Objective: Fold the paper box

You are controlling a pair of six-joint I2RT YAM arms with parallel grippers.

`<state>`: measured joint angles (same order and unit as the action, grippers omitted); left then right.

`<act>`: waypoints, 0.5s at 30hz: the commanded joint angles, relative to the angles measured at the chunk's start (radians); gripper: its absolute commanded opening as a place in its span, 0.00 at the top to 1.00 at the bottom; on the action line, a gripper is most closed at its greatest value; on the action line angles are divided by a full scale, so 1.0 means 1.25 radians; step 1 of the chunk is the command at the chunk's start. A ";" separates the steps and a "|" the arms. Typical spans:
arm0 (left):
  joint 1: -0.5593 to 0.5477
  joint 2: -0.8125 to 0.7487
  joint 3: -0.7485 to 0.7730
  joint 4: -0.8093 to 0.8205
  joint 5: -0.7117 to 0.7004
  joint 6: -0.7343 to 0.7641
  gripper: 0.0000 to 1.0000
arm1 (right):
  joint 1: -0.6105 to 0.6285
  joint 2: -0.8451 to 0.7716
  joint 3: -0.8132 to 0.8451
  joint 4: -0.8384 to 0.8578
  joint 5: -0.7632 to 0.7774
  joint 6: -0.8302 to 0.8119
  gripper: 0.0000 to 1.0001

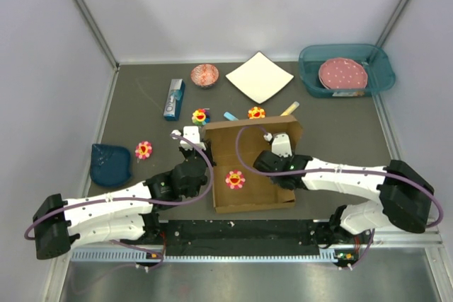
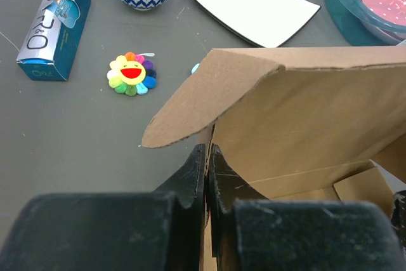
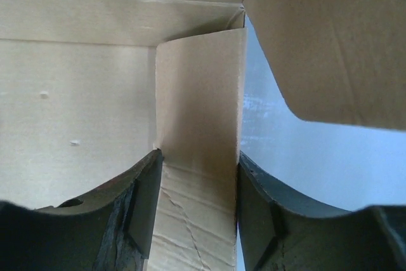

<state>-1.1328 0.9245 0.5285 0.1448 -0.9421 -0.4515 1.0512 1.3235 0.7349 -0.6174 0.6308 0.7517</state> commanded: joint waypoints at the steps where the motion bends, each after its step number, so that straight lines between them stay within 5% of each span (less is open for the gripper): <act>1: -0.002 -0.005 -0.012 -0.021 0.032 -0.014 1.00 | -0.037 0.031 0.038 0.035 -0.004 -0.036 0.53; 9: -0.003 -0.007 -0.022 -0.014 0.033 -0.023 1.00 | -0.062 0.059 -0.009 0.060 -0.035 -0.052 0.97; 15: -0.002 -0.006 -0.022 -0.005 0.031 -0.013 1.00 | -0.063 0.052 -0.053 0.067 -0.059 -0.014 1.00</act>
<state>-1.1320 0.9180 0.5213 0.1535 -0.9440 -0.4633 0.9768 1.3746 0.7341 -0.5987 0.6266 0.6914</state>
